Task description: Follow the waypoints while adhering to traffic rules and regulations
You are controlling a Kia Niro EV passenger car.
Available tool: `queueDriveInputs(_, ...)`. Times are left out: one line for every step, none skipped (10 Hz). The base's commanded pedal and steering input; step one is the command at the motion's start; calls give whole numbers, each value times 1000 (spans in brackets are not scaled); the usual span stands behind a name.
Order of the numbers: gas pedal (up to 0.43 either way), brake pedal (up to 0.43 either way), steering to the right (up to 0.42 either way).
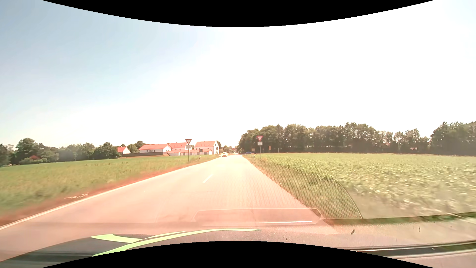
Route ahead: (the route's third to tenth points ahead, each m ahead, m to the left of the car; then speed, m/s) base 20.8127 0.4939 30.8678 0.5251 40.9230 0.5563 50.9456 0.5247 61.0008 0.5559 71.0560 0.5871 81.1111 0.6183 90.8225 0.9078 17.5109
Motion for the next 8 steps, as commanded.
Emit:
queueDriveInputs(0, 0, 0)
queueDriveInputs(0, 0, 0)
queueDriveInputs(0, 0, 0)
queueDriveInputs(0, 0, 0)
queueDriveInputs(0, 0, 0)
queueDriveInputs(0, 0, 0)
queueDriveInputs(0, 0, 0)
queueDriveInputs(0, 0, 0)
